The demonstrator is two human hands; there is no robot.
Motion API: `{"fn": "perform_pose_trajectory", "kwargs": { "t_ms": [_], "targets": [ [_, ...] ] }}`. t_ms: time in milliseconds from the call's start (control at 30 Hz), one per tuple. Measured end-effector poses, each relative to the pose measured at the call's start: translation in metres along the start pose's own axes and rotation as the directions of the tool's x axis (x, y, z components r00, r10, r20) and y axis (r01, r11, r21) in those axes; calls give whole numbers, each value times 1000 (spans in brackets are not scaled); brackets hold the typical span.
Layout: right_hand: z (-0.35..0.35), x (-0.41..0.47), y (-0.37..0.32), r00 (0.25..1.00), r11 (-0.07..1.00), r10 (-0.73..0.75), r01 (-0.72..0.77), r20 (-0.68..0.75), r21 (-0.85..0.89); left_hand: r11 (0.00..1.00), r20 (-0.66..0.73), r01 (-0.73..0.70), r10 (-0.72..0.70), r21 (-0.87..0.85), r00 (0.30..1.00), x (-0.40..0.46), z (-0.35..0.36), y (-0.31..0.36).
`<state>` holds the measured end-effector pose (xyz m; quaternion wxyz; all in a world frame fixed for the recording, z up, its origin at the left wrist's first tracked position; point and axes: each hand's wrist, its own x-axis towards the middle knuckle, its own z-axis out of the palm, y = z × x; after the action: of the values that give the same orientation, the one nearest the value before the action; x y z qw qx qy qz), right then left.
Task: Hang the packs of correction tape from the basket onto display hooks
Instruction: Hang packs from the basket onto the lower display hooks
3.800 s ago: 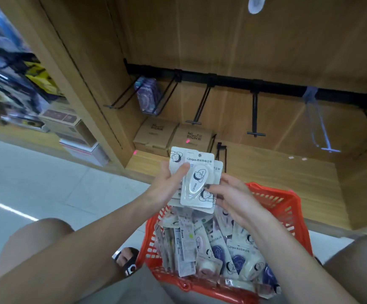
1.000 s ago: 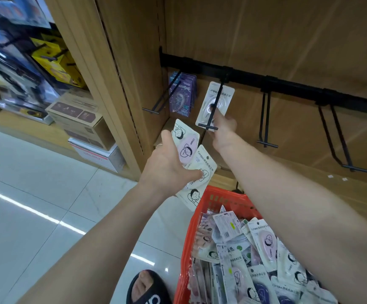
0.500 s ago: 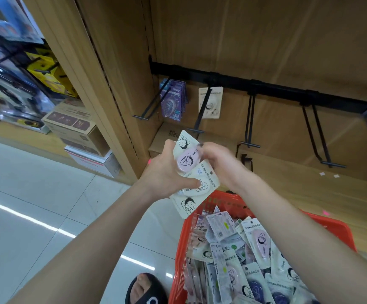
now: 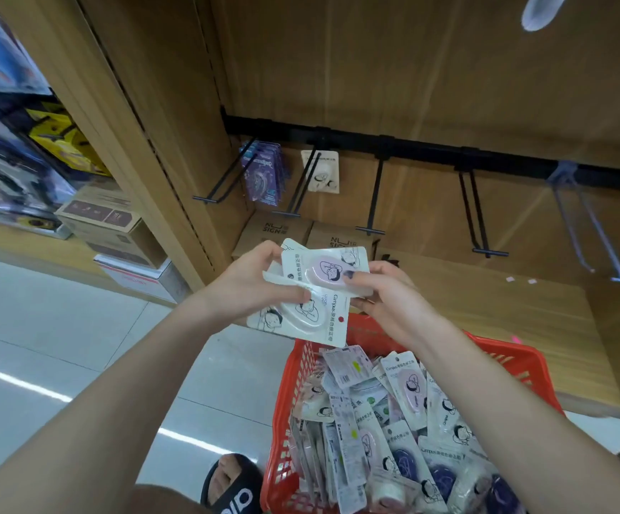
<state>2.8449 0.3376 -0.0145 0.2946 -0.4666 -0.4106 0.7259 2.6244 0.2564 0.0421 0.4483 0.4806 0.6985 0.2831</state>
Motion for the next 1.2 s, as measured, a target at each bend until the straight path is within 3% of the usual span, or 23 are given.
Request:
{"fn": "perform_pose_trajectory", "kwargs": {
  "t_ms": [100,200,300,433,533,633,800,1000,1200],
  "targets": [
    [-17,-4,1,998,985,-33,41,50,-169,1000,-2,-20,20,20,1000,-2,1,1],
    [-27,-9,-7,987,900,-46,109,156,-422,995,31,-48,45,91,998,-6,4,5],
    [-32,-16,-15,978,842,-31,137,206,-522,989,61,-78,70,129,996,-8,3,7],
    [-46,-24,-12,987,924,-27,86,160,-372,978,48,-100,93,184,994,-11,1,8],
    [-56,-30,-2,995,996,-41,47,87,-71,976,-10,-91,95,199,995,-9,-1,6],
    [-53,-36,7,996,980,-85,79,27,180,977,-47,-86,97,196,994,-7,-2,6],
    [-29,-33,15,986,983,-132,144,-105,117,969,-45,-107,120,224,992,-5,2,9],
    [-6,-25,27,965,973,-110,153,-237,170,970,-71,-89,107,225,992,-5,1,8],
    [0,-6,29,963,973,-70,123,-260,193,975,-73,-88,105,204,992,-5,-2,5]
  ]
}}
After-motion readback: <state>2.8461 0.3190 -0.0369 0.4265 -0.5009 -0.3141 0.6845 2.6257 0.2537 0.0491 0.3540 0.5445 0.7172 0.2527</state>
